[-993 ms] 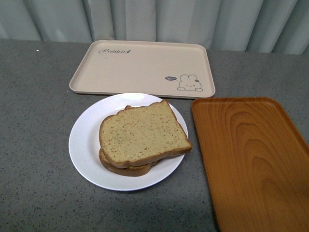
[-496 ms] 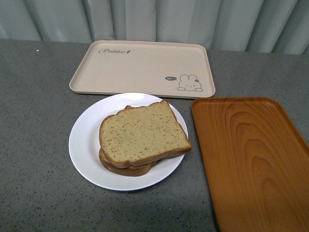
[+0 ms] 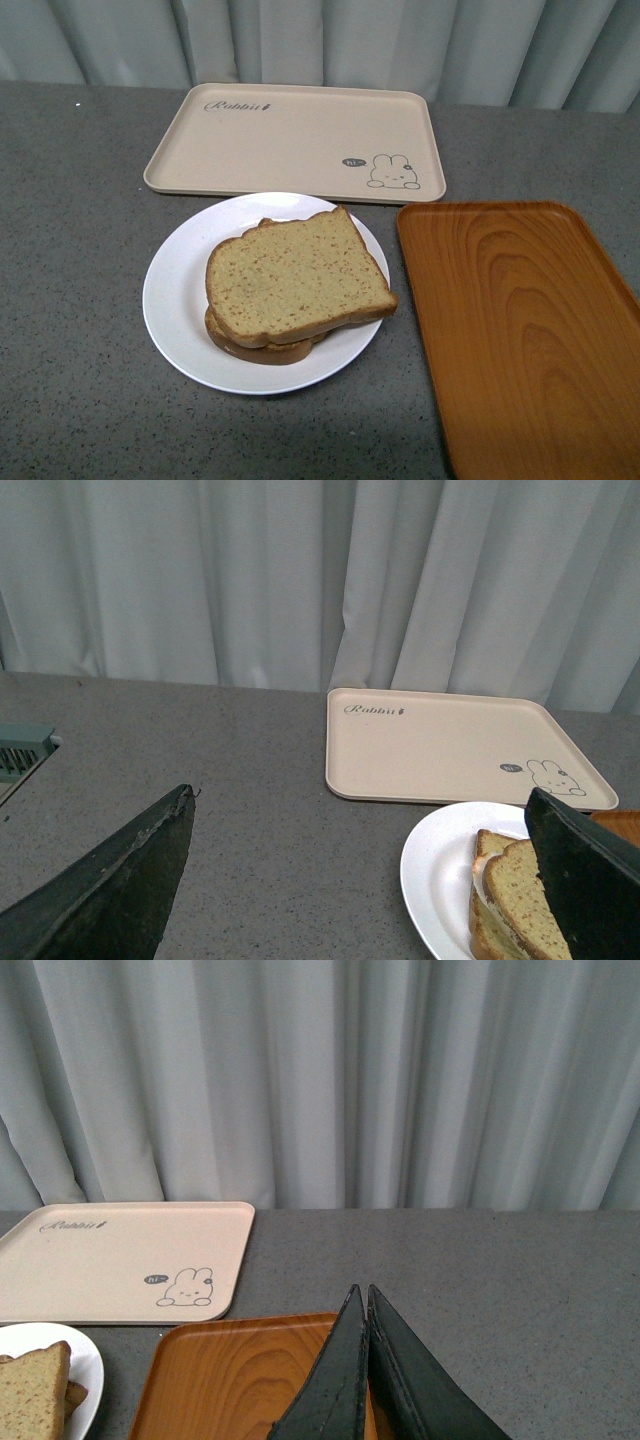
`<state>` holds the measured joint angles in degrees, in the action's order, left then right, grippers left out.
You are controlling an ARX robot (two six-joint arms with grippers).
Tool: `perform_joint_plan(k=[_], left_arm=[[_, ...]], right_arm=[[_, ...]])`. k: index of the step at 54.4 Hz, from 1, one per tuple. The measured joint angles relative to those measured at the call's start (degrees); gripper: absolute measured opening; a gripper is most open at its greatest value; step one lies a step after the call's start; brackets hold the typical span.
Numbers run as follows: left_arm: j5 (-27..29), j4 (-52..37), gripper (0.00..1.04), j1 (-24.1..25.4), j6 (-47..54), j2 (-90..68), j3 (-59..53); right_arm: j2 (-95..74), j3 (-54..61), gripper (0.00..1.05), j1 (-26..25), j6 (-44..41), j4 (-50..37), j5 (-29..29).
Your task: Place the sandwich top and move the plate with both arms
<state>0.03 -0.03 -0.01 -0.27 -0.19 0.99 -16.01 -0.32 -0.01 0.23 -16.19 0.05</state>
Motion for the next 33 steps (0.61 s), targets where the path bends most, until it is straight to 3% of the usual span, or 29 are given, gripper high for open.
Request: perform_joint_plan(k=[20,25,33], left_arm=[[0.0,0.0,0.98,0.0,0.0,0.0,0.0],[0.0,0.0,0.98,0.0,0.0,0.0,0.0],[0.0,0.0,0.98,0.0,0.0,0.0,0.0]], right_arm=[[6.16,0.0,0.01,0.0,0.0,6.14,-0.09],[13.31,-0.04,0.01,0.0,-0.04,15.3,-0.13],[15.72,-0.04,0.01,0.0,-0.04,16.04,-0.13]])
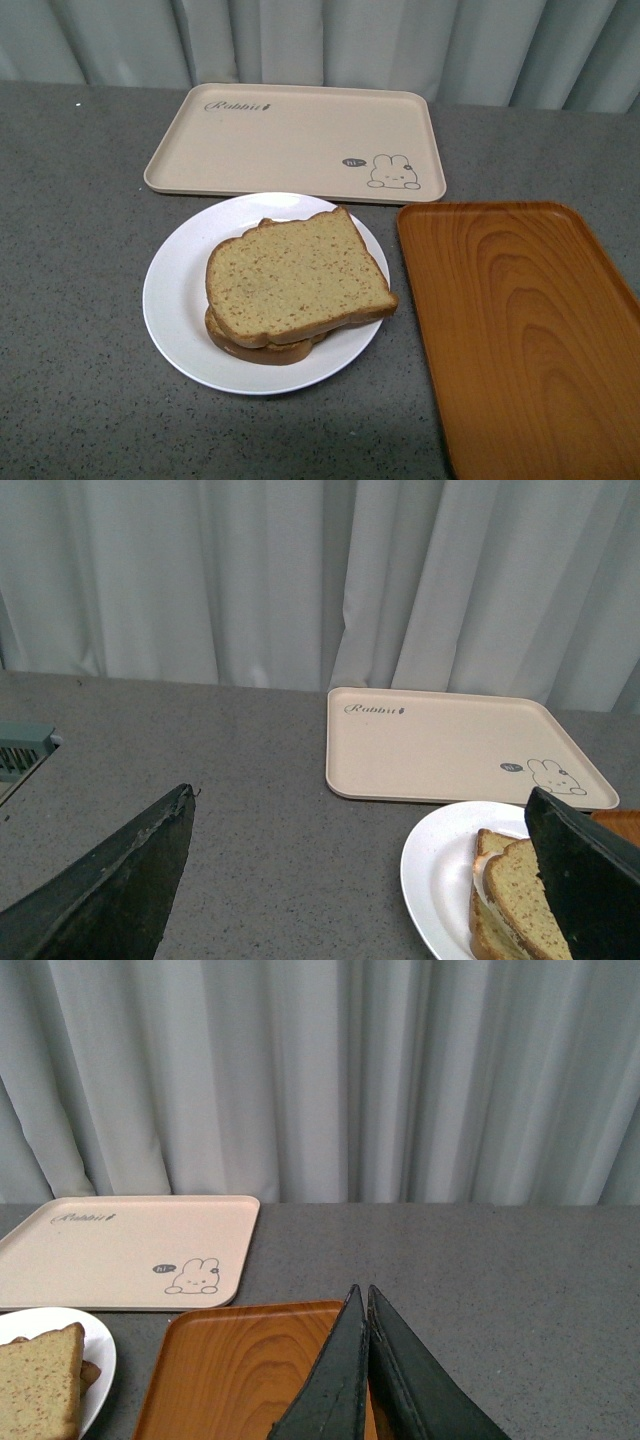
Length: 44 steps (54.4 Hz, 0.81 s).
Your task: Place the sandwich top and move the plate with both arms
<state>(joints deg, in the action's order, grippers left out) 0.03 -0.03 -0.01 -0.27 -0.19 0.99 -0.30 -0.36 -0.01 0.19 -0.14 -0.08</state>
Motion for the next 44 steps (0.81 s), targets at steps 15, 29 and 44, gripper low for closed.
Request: perform_joint_plan(k=[15,29,44], left_arm=[[14.14,8.81,0.98,-3.41,-6.8,-10.51,3.67],[4.9,-12.2,0.98,-0.7,-17.03,-41.59,8.15],[-13.42,-31.65,0.98,4.04,-29.57,-85.18,19.37]], right_arm=[[0.07,0.0,0.42,0.0,-0.09,0.04,0.07],[0.07,0.0,0.81,0.0,-0.11,0.04,0.0],[0.07,0.0,0.96,0.0,-0.09,0.07,0.0]])
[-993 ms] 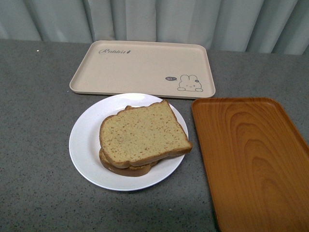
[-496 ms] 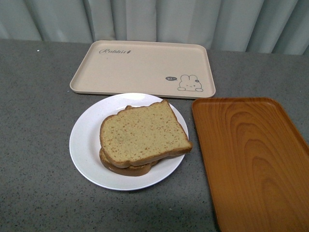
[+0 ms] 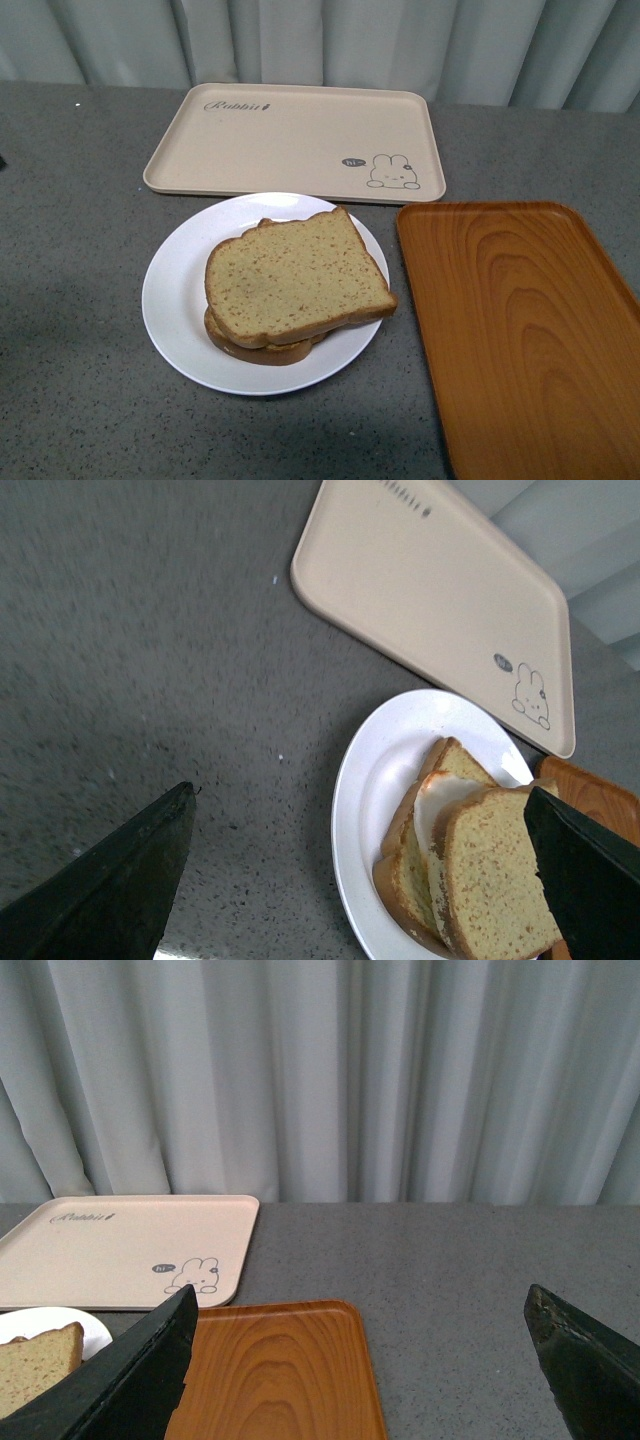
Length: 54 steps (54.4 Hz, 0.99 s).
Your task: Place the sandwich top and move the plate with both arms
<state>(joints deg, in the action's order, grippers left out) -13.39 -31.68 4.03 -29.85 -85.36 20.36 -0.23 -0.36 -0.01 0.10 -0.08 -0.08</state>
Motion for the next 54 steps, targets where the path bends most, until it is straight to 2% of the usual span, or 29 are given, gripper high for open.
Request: perform_joint_plan(k=[3,8,29,54], left_arm=[[-2.4,-0.57,0.98,0.83,-2.78,-6.54,2.03],[-2.19,-0.37,0.98,1.09,-4.94,-12.9,4.59],[-7.21,-3.8,0.98,-0.87,-15.37,-20.09,7.61],[-5.75,-7.32,0.98,-7.28,-19.02,-27.69,10.23]], right_arm=[[0.0,0.0,0.96,0.0,0.0,0.0,0.0],[0.0,0.0,0.96,0.0,0.0,0.0,0.0],[0.0,0.0,0.96,0.0,0.0,0.0,0.0],[0.0,0.0,0.96,0.0,0.0,-0.02,0.0]])
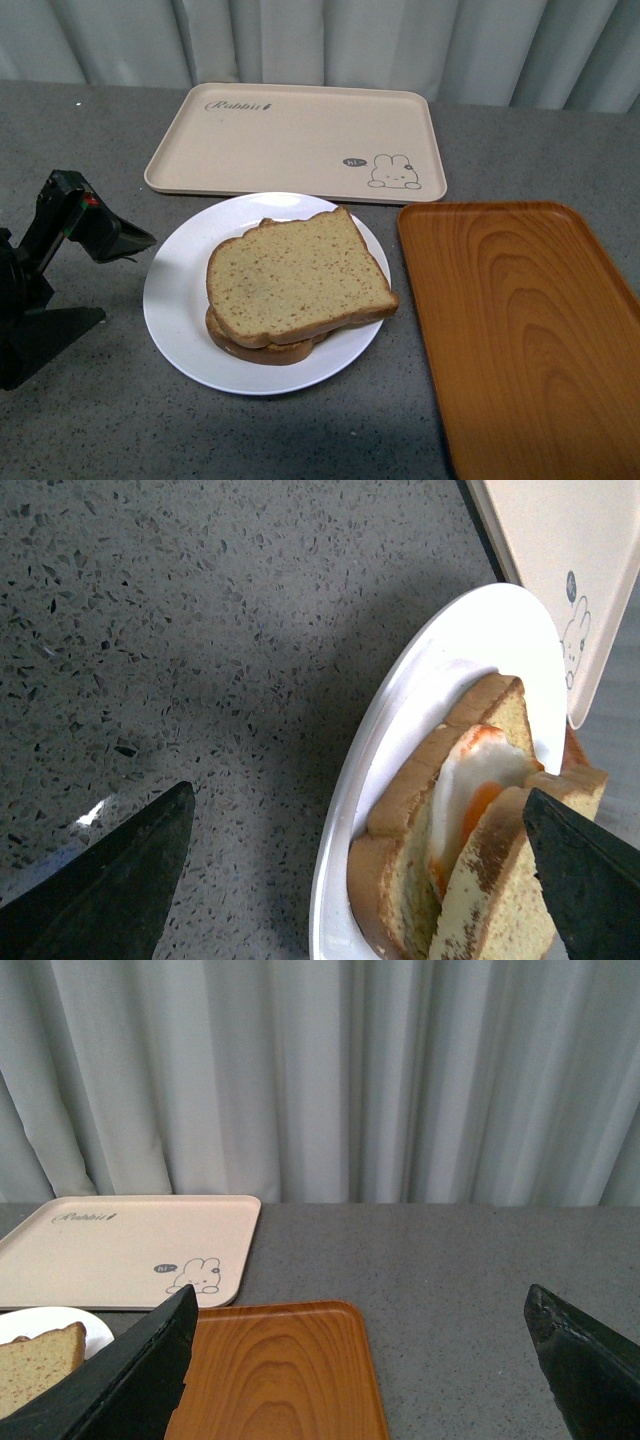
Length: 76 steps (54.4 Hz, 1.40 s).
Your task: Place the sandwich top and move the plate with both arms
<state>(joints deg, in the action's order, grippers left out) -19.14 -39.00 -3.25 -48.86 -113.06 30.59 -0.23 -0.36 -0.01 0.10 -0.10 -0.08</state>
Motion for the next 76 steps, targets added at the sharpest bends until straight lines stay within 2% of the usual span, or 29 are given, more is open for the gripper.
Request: perform_joint_plan(k=[32,45,62,67,76], left_arm=[[1.16,-0.85,0.98,-4.28,-5.25,-3.58,2.56],[1.51,0.04,0.98,-4.48,-5.25,-4.15,2.84],[1.31,0.83,0.52,-4.55,-5.44,-4.15,3.1],[1.09,0.81,0.33,-4.61,-5.64,-4.17,3.13],[-0.15,0.44,0.09,-4.44,-5.79,-4.17,3.1]], right_arm=[[0.0,0.0,0.96,0.0,0.0,0.0,0.0],[0.0,0.0,0.96,0.0,0.0,0.02,0.0],[0.0,0.0,0.96,0.0,0.0,0.02,0.0],[0.0,0.0,0.96,0.0,0.0,0.02,0.0],[0.0,0.0,0.96,0.0,0.0,0.02,0.0]])
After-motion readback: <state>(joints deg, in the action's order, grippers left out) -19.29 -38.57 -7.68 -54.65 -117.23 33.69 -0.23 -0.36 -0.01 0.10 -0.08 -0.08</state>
